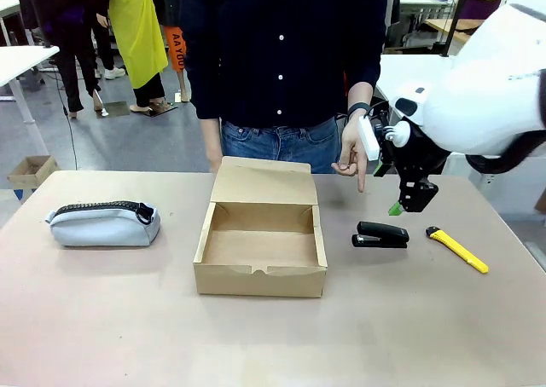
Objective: Pack the items into the box.
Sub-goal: Pick up the item indicated by the person and place it inside the Mailer Box.
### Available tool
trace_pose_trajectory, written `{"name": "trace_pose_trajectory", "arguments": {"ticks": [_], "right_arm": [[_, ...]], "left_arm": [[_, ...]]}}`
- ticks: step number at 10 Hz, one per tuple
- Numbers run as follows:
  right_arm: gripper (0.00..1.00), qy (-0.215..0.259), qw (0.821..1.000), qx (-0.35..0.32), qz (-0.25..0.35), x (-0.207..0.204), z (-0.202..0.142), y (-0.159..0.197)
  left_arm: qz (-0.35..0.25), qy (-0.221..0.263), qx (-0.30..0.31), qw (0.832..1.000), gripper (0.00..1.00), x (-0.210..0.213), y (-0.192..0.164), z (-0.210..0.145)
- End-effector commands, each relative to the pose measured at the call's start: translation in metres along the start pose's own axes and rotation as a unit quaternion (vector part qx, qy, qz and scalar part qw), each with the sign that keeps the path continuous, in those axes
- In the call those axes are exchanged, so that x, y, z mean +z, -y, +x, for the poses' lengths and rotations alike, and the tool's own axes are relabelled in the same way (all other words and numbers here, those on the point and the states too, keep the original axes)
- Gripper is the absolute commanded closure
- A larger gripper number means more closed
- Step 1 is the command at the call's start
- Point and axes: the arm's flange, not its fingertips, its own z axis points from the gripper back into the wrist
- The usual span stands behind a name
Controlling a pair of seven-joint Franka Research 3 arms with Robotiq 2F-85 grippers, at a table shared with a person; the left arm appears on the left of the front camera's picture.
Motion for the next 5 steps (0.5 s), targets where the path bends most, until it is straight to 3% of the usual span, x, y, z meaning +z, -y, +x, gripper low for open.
{"name": "trace_pose_trajectory", "arguments": {"ticks": [1, 5], "right_arm": [[0.0, -0.035, 0.999, -0.039, 0.0, -0.016, -0.007, 0.019], [0.0, -0.065, 0.992, -0.099, 0.04, -0.046, -0.03, 0.035]], "left_arm": [[-0.011, 0.01, -0.01, 1.0, 0.0, -0.001, 0.0, 0.001], [-0.011, 0.01, -0.01, 1.0, 0.0, -0.001, 0.0, 0.001]]}}
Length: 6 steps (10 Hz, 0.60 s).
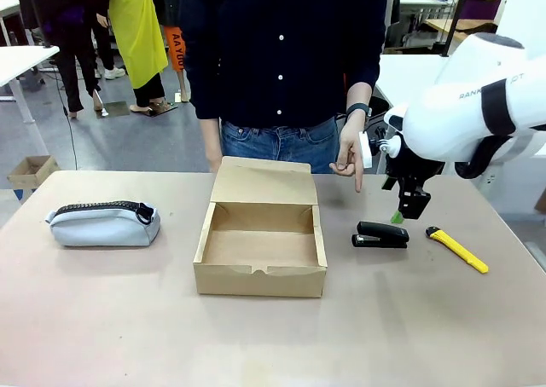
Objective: Pack the items into the box.
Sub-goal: Pick up the item indicated by the person and place it inside the Mailer Box.
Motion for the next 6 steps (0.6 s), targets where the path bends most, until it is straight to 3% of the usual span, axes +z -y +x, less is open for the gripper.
{"name": "trace_pose_trajectory", "arguments": {"ticks": [1, 6], "right_arm": [[0.0, -0.033, 0.999, -0.03, 0.016, -0.004, 0.004, 0.013], [0.0, -0.022, 0.998, -0.03, 0.054, -0.017, 0.004, 0.013]], "left_arm": [[-0.011, 0.01, -0.01, 1.0, 0.0, -0.001, 0.0, 0.001], [-0.011, 0.01, -0.01, 1.0, 0.0, -0.001, 0.0, 0.001]]}}
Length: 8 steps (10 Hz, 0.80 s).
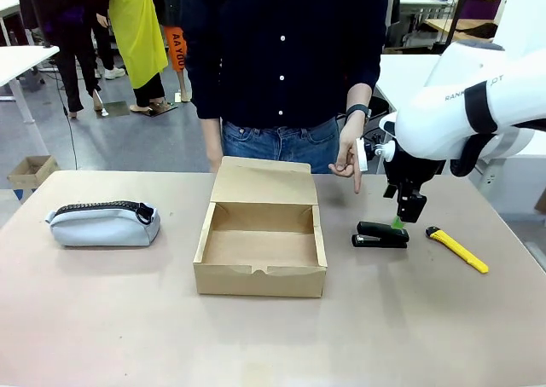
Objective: Pack the items into the box.
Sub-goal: Pick up the item indicated by the person and place it inside the Mailer Box.
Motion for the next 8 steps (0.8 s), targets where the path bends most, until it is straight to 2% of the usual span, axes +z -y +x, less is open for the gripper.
{"name": "trace_pose_trajectory", "arguments": {"ticks": [1, 3, 8], "right_arm": [[0.0, -0.004, 1.0, -0.009, 0.023, -0.006, 0.005, 0.004], [0.0, 0.005, 0.999, -0.011, 0.039, -0.026, 0.003, 0.0], [0.0, 0.007, 1.0, -0.026, 0.006, -0.065, -0.001, -0.004]], "left_arm": [[-0.011, 0.01, -0.01, 1.0, 0.0, -0.001, 0.0, 0.001], [-0.011, 0.01, -0.01, 1.0, 0.0, -0.001, 0.0, 0.001], [-0.011, 0.01, -0.01, 1.0, 0.0, -0.001, 0.0, 0.001]]}}
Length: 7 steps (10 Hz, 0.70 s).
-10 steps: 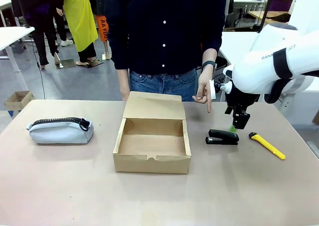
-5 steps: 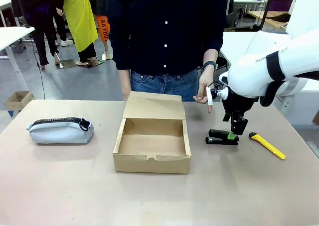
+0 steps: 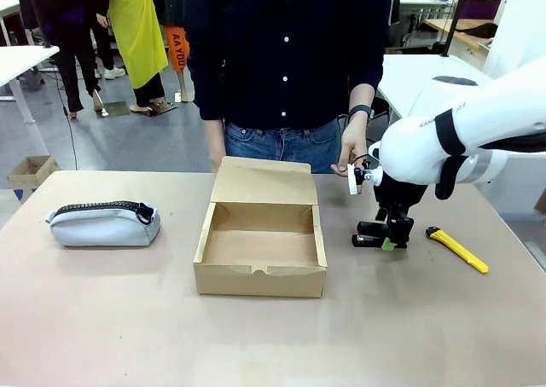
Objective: Pack the items into the box.
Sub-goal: Pick up the item indicated by the person and place it inside the Mailer Box.
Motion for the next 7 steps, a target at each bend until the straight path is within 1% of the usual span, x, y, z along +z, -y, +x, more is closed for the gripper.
{"name": "trace_pose_trajectory", "arguments": {"ticks": [1, 5, 6, 7], "right_arm": [[0.0, 0.017, 0.999, -0.015, -0.031, -0.0091, -0.0049, -0.004], [0.0, 0.034, 0.999, -0.024, -0.019, -0.0117, -0.0083, -0.0057], [0.46, 0.029, 0.999, -0.018, -0.012, -0.0128, -0.0077, -0.0064], [0.56, 0.034, 0.999, -0.021, -0.012, -0.012, -0.0077, -0.0064]], "left_arm": [[-0.011, 0.01, -0.009, 1.0, 0.0, -0.0009, 0.0004, 0.0006], [-0.011, 0.01, -0.009, 1.0, 0.0, -0.0009, 0.0004, 0.0006], [-0.011, 0.01, -0.009, 1.0, 0.0, -0.0009, 0.0004, 0.0006], [-0.011, 0.01, -0.009, 1.0, 0.0, -0.0009, 0.0004, 0.0006]]}}
